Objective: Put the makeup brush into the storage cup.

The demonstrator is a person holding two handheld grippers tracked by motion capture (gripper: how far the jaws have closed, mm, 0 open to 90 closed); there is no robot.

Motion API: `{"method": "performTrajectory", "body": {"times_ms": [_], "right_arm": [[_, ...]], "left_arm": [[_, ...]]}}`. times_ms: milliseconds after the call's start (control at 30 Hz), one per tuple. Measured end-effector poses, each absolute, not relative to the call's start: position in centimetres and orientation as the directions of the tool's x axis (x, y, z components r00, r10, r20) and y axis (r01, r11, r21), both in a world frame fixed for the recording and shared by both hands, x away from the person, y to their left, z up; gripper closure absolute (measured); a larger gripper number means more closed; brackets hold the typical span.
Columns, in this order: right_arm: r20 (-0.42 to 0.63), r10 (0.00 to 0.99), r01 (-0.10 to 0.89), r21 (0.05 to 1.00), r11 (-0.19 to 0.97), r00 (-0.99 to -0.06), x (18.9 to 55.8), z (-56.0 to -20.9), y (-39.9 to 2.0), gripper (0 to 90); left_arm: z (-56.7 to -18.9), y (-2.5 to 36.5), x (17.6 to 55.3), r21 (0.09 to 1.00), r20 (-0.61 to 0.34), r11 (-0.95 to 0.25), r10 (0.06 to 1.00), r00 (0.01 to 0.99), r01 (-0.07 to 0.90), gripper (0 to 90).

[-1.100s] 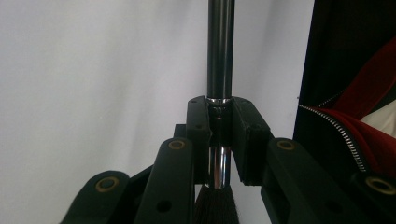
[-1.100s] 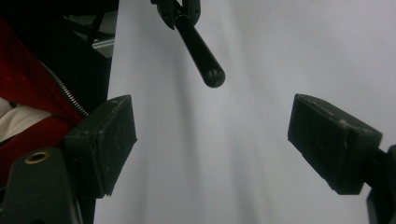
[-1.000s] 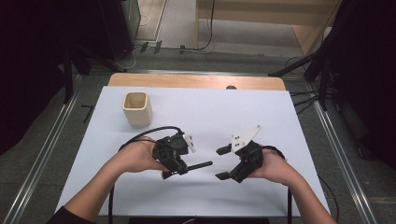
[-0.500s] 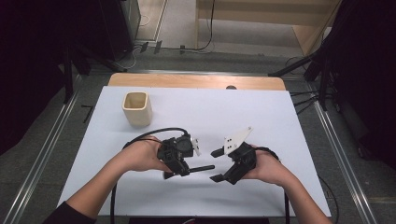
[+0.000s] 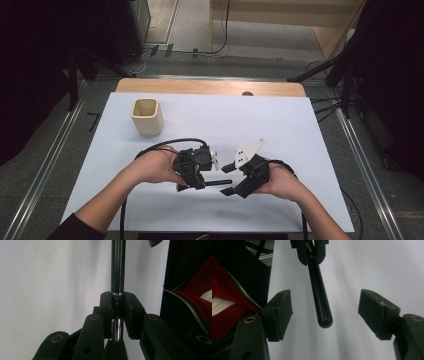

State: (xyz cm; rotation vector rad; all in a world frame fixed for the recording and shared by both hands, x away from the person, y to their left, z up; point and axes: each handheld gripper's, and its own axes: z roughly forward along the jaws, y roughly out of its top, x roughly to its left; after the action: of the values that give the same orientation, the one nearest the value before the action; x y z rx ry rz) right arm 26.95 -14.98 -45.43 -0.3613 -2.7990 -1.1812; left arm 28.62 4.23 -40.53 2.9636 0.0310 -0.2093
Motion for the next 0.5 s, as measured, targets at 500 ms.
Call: {"method": "performTrajectory", "body": {"times_ms": [500], "right_arm": [[0.198,0.144,0.242,0.682,0.690,-0.969,26.9,-46.1,-13.7,61.9]], "left_arm": [[-40.5,3.6,28.2,0.177,-0.136,-0.984,-0.011,0.991,0.014,79.0]]}}
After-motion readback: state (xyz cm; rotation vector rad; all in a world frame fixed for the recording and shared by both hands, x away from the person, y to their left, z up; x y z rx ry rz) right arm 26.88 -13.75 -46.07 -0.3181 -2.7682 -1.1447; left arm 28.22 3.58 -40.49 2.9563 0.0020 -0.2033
